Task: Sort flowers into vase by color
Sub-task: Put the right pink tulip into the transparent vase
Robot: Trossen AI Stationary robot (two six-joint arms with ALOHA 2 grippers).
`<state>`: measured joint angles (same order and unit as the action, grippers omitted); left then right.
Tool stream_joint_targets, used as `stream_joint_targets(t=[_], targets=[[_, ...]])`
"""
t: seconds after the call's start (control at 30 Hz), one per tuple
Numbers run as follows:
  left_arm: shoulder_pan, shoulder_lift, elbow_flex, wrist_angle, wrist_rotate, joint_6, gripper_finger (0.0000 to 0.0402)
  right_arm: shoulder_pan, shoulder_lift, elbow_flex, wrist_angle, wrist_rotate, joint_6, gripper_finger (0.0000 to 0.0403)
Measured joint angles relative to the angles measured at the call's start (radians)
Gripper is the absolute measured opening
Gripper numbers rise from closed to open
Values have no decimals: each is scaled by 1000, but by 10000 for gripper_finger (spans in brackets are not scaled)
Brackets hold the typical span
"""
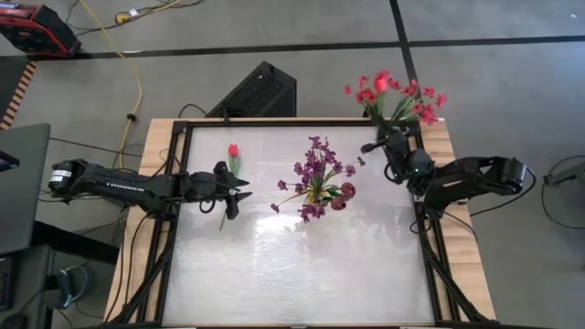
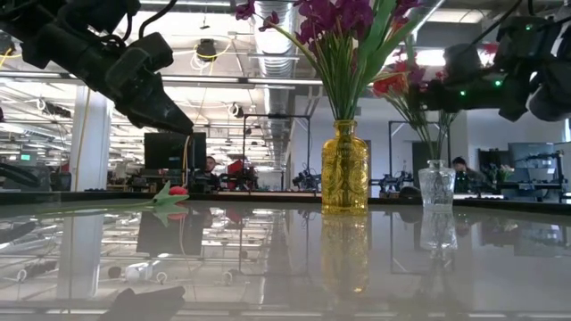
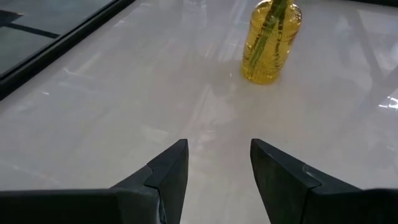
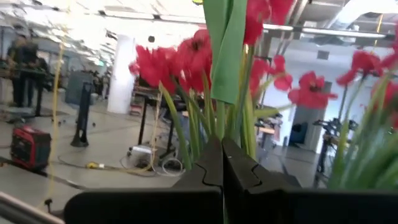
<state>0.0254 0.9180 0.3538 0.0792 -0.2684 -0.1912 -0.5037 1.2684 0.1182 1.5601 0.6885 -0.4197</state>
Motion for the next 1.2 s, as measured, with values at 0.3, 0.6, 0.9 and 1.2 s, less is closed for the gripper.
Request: stream_joint_targets(t=[0.3, 0.6, 0.9, 1.2], targets=[[21, 0, 0, 0, 1, 7, 162, -1, 1, -54, -2, 47, 37, 17], [34, 0, 0, 2, 22, 2, 162, 28, 1, -66, -10, 47, 40, 61], [34, 0, 0, 2, 24, -12, 162, 118, -1, -66, -7, 256, -79, 146], [34, 0, 0, 1, 24, -37, 162, 217, -1, -58, -12, 471, -176, 226]])
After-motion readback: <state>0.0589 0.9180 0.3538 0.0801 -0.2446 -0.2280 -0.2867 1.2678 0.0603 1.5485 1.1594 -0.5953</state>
